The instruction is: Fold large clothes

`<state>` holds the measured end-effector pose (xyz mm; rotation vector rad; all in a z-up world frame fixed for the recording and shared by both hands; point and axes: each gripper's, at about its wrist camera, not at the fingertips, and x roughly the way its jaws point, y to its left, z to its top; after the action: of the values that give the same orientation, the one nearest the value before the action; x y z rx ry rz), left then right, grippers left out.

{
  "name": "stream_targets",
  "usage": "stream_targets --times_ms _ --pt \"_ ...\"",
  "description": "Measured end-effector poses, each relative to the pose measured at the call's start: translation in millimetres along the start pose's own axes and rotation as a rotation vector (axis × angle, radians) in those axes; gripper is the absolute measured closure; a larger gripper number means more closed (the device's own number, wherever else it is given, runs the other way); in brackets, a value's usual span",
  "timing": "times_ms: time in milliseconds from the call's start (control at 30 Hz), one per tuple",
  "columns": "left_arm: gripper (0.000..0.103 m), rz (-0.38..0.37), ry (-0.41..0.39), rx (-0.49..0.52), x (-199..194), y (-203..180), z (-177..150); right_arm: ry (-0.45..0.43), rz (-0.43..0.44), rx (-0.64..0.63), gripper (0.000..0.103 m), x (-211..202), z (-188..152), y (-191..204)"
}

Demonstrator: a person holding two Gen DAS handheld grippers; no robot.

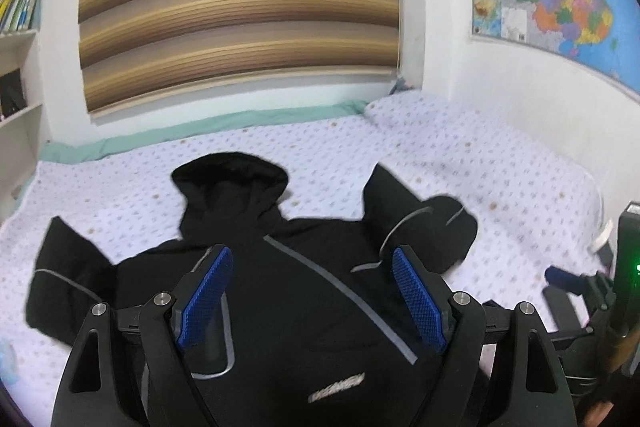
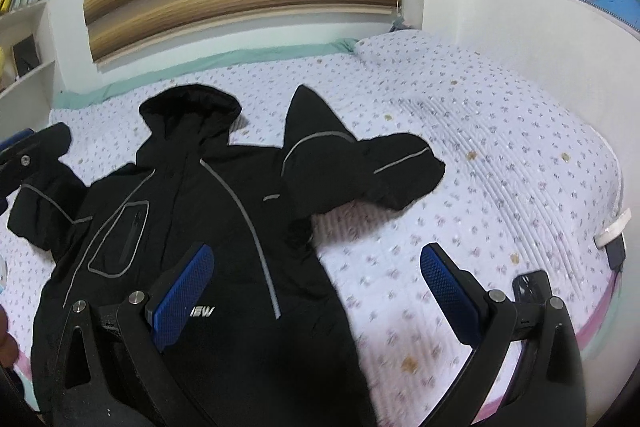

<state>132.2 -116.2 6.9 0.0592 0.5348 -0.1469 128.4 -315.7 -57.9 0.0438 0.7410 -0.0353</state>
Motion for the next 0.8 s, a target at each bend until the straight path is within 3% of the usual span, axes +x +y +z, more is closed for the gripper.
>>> stream_targets --times_ms 100,200,267,333,400,467,600,667,800 --pt "0.020 -0.027 0.012 -0.052 19 -7 0 -0.022 0.029 0.047 0.000 10 11 -32" --pt "0.020 -0.156 0.186 -0.076 63 -17 -10 -0.025 0.000 0.112 0.000 30 21 -71" --pt "0.020 -0.153 0.289 -0.048 105 -27 -28 -0.020 -0.022 0.162 0.000 48 26 -97" --pt "0.020 -0.113 0.296 -0.078 129 -29 -33 -0.004 -0.023 0.211 0.002 73 31 -126" --pt "0.020 -0.047 0.266 -0.070 163 -28 -39 0.055 -0.005 0.269 0.012 108 33 -155" --pt "0.020 -0.027 0.290 -0.057 197 -26 -45 0.114 0.014 0.314 0.024 144 32 -177" --pt "0.020 -0.167 0.397 -0.165 260 -13 -76 0.193 0.042 0.370 0.024 201 24 -202" --pt "0.020 -0.157 0.447 -0.184 294 -7 -101 0.226 0.104 0.440 0.024 230 18 -216" --pt "0.020 -0.167 0.378 -0.174 298 -5 -115 0.241 0.169 0.489 0.024 271 15 -232"
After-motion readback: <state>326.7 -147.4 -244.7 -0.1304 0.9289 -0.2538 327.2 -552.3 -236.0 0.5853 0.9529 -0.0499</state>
